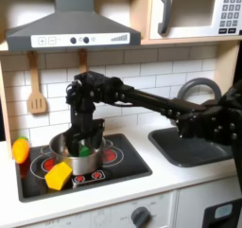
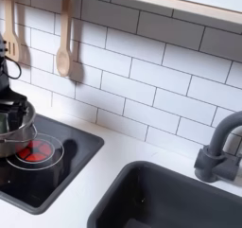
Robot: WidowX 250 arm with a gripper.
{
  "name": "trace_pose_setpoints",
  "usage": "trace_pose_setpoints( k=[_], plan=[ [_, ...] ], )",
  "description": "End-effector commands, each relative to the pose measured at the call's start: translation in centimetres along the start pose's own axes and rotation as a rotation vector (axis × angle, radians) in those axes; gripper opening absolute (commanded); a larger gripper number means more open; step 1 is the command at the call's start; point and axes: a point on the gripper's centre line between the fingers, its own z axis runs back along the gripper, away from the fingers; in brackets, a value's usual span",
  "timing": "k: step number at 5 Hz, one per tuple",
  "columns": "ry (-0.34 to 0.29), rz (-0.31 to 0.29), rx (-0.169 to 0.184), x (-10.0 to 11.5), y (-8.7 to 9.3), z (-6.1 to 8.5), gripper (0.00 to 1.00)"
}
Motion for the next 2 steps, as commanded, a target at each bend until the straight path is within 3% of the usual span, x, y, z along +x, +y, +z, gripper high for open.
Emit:
trace_pose_setpoints(
  k=[1, 2],
  plan=[
    [-0.004, -0.009, -0.036, -0.17, -1.13, 1.17, 1.00],
    [-0.005, -0.020, -0.043, -0.18, -1.31, 1.66, 1.00]
  ],
)
